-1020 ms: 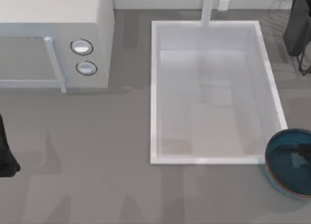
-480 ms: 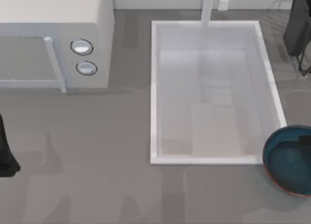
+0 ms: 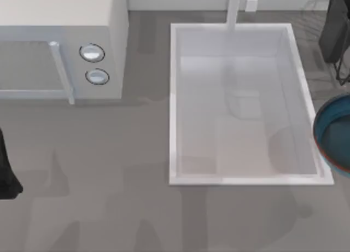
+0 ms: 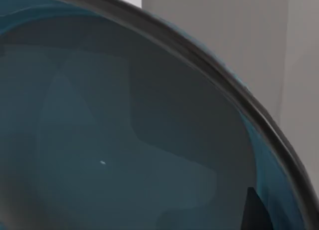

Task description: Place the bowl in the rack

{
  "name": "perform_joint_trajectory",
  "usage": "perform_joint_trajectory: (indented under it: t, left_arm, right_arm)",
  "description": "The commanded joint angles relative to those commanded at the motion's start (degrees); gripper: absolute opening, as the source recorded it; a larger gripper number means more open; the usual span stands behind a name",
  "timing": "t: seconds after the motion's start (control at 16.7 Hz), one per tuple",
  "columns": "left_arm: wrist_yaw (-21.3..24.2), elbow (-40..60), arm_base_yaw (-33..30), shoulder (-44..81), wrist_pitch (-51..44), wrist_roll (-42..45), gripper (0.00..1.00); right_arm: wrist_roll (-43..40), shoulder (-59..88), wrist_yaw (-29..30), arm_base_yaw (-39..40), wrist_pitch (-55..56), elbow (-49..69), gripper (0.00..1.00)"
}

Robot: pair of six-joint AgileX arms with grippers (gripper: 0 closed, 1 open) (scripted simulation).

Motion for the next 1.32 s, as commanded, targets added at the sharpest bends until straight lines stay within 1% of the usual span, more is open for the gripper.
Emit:
perform_joint_trajectory:
  t: [0.12, 0.3, 0.72, 0.84, 1.02, 1.32]
  left_arm:
    - [0.0, 0.0, 0.0, 0.0, 0.0, 0.0, 1.00]
    - [0.0, 0.0, 0.0, 0.0, 0.0, 0.0, 1.00]
    - [0.0, 0.0, 0.0, 0.0, 0.0, 0.0, 1.00]
    - [0.0, 0.0, 0.0, 0.0, 0.0, 0.0, 1.00]
    - [0.0, 0.0, 0.0, 0.0, 0.0, 0.0, 1.00]
    - [0.0, 0.0, 0.0, 0.0, 0.0, 0.0, 1.00]
  right_arm:
    - [-0.1, -1.4, 0.0, -0.1, -6.2, 5.8, 0.00]
    - [-0.2, -3.0, 0.0, -0.2, -10.9, 10.5, 0.00]
    - [-0.2, -3.3, -0.5, -0.4, -10.5, 10.6, 0.00]
    - [-0.3, -4.5, -2.0, -2.0, -7.6, 9.9, 0.00]
    - [-0.5, -7.7, -6.0, -6.6, 0.7, 7.9, 0.00]
    - [-0.7, -14.5, -15.6, -17.5, 23.2, 1.9, 0.00]
